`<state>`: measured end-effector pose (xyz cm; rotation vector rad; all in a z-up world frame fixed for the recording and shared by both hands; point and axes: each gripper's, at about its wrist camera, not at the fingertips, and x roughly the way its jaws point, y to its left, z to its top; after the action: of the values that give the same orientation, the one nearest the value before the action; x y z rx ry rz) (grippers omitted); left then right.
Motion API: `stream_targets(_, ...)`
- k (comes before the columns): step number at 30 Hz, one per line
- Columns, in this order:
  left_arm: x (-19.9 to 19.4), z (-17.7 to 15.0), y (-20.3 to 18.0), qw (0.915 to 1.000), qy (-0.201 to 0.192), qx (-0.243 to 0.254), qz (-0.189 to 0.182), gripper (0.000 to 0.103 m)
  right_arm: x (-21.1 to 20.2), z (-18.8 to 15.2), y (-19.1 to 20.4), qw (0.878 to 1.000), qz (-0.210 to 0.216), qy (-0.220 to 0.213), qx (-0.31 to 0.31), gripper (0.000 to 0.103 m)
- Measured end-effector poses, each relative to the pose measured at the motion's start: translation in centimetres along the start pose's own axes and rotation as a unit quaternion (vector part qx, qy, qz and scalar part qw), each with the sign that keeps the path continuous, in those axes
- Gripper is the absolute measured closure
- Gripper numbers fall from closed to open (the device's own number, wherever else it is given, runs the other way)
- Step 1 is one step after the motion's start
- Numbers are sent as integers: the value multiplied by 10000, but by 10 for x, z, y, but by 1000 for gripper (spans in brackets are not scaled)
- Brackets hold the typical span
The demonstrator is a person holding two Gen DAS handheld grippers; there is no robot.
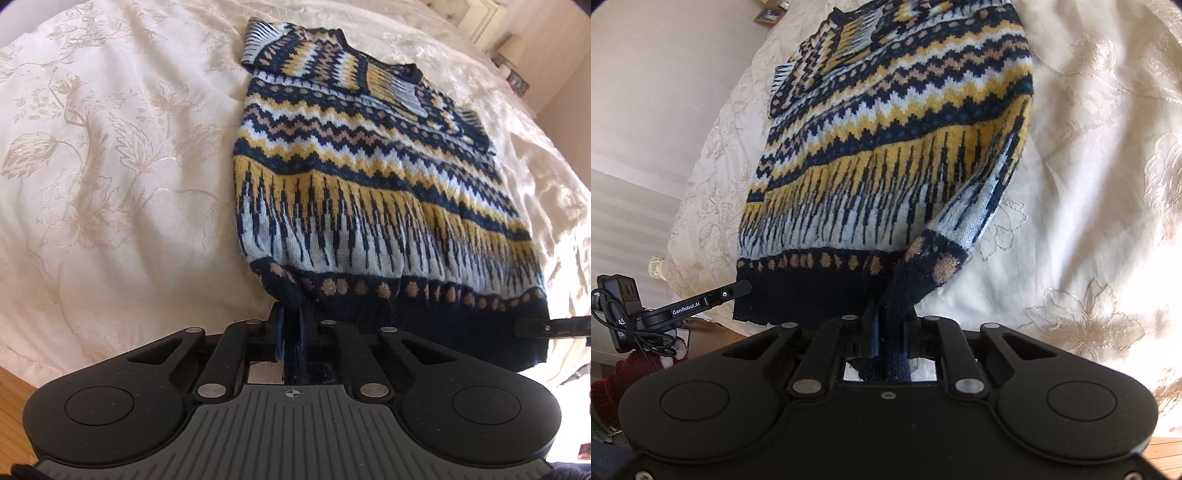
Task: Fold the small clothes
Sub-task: 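Close the left gripper on the hem while the right gripper closes on it too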
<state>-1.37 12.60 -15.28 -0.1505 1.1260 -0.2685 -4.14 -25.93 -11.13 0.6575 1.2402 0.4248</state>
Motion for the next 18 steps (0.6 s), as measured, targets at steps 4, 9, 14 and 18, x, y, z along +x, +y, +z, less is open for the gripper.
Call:
stream_targets(4,-10,11,4,9998,-113,-128,-52,97,-11,10,2,9996,106,-196,149,89)
stream_targets(9,-3,22,12,9993,125,-349,18,97,-9,17,5,9996,64,-213,200,89)
stream_targets(14,16,11,22,9976,512,-446,101,91,-1,16,8,10000,-39,-46,72,89)
stream_targets(18,17,-3,22,9986,393,-363,-2,62,-1,15,6,9999,-76,16,67,88)
